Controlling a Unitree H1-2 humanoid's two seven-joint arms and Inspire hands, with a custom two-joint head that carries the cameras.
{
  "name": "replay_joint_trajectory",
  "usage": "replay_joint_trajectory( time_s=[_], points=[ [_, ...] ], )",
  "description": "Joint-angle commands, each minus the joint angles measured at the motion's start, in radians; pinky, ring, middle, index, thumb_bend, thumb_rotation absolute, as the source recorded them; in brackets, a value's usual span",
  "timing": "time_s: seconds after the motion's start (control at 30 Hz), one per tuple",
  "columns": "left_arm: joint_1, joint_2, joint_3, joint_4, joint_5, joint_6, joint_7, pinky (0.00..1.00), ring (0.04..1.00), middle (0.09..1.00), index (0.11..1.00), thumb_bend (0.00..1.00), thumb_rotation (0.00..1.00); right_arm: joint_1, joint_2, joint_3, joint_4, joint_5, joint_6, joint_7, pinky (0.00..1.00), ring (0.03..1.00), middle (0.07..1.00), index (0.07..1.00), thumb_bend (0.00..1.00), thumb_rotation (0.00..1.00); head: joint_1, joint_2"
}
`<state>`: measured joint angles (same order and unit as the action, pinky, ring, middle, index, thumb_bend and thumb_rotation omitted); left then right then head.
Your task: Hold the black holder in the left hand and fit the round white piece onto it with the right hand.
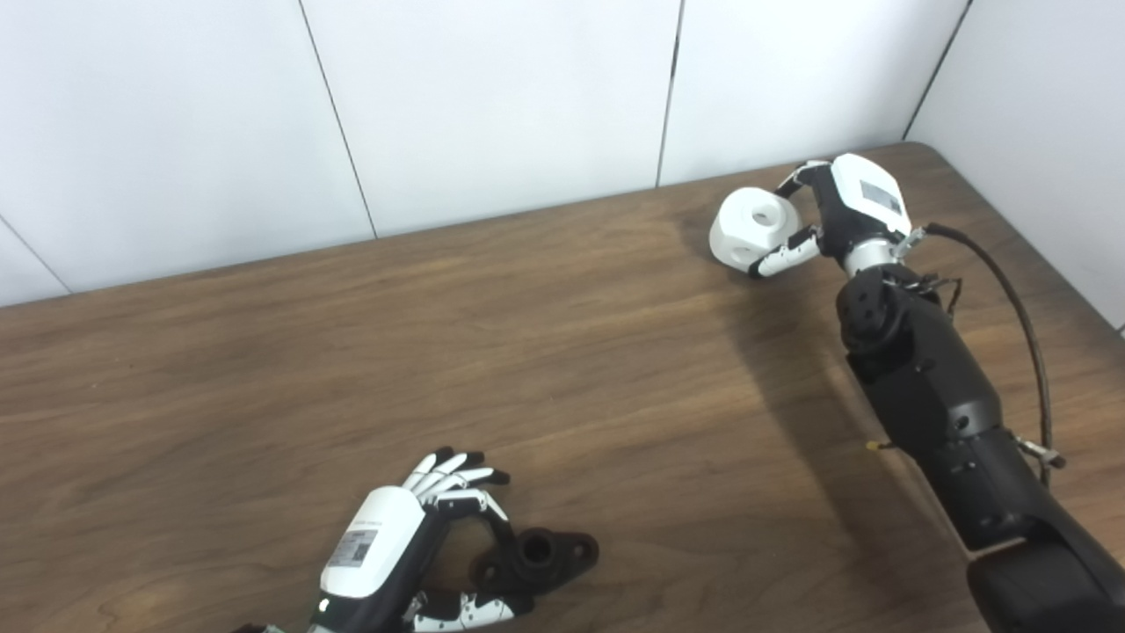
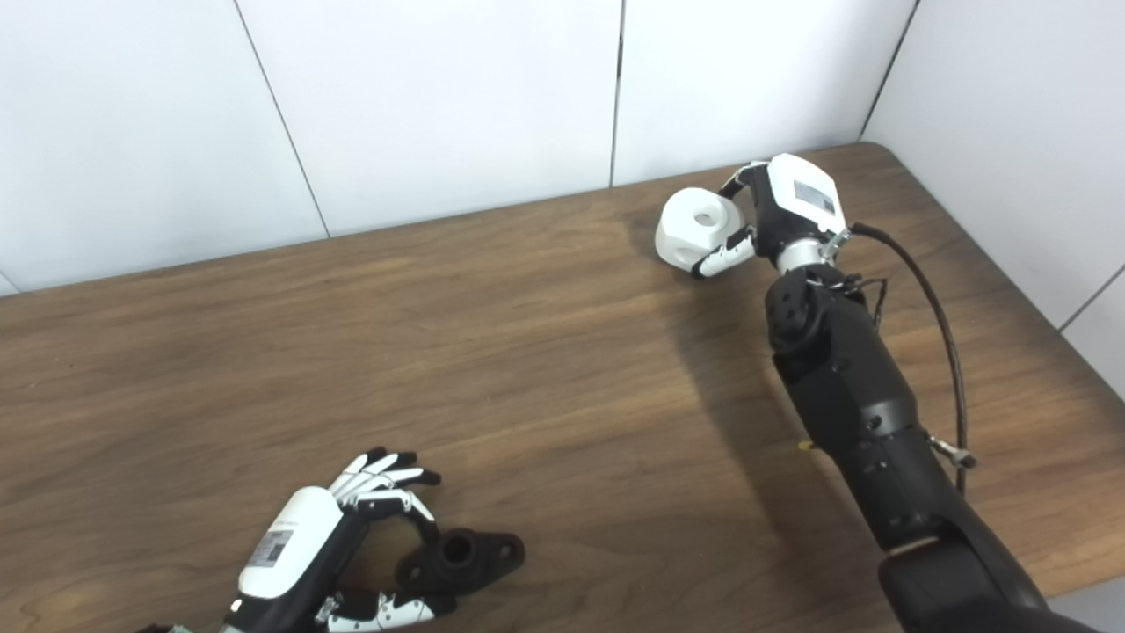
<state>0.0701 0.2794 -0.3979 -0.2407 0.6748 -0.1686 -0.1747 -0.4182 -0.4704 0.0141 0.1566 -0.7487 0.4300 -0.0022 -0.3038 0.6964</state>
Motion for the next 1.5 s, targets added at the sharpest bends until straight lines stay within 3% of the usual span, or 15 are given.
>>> replay_joint_trajectory(
  time_s=[0.0, 0.17, 0.53, 0.7, 0.87, 1.03, 1.47],
  points=[
    [0.011, 0.011, -0.008, 0.002, 0.01, 0.008, -0.03, 0.95, 0.903, 0.809, 0.484, 0.52, 0.06, -0.02, -0.041, -0.003, -0.065, -0.005, -0.023, -0.023, 0.94, 0.929, 0.84, 0.486, 0.52, 0.14, 0.002, 0.001],
    [0.008, 0.006, -0.012, 0.003, 0.021, 0.011, -0.029, 0.94, 0.899, 0.808, 0.484, 0.52, 0.06, 0.021, -0.066, 0.008, -0.228, -0.018, 0.028, 0.084, 0.96, 0.944, 0.829, 0.486, 0.52, 0.14, 0.024, 0.009],
    [-0.007, -0.005, -0.023, -0.009, 0.041, 0.038, -0.05, 0.95, 0.899, 0.811, 0.485, 0.52, 0.06, 0.108, 0.007, -0.072, -0.706, -0.227, 0.04, 0.644, 0.99, 0.961, 0.839, 0.485, 0.52, 0.14, 0.089, 0.054],
    [-0.016, -0.017, -0.032, -0.012, 0.056, 0.05, -0.05, 0.95, 0.895, 0.808, 0.485, 0.52, 0.06, 0.124, 0.039, -0.087, -0.879, -0.254, 0.039, 0.856, 0.96, 0.936, 0.824, 0.485, 0.52, 0.14, 0.125, 0.084],
    [-0.028, -0.03, -0.039, -0.025, 0.069, 0.078, -0.073, 0.95, 0.899, 0.811, 0.485, 0.52, 0.06, 0.127, 0.108, -0.11, -1.036, -0.274, 0.039, 1.074, 0.93, 0.938, 0.836, 0.485, 0.52, 0.14, 0.158, 0.118],
    [-0.035, -0.037, -0.043, -0.038, 0.076, 0.1, -0.089, 0.95, 0.901, 0.814, 0.485, 0.52, 0.06, 0.126, 0.139, -0.101, -1.104, -0.277, 0.033, 1.161, 0.93, 0.928, 0.829, 0.485, 0.52, 0.14, 0.164, 0.15],
    [-0.053, -0.039, -0.044, -0.059, 0.071, 0.13, -0.116, 0.93, 0.893, 0.81, 0.485, 0.52, 0.06, 0.152, 0.228, -0.097, -1.107, -0.195, -0.06, 1.166, 0.96, 0.945, 0.827, 0.484, 0.52, 0.14, 0.168, 0.206]
  ],
)
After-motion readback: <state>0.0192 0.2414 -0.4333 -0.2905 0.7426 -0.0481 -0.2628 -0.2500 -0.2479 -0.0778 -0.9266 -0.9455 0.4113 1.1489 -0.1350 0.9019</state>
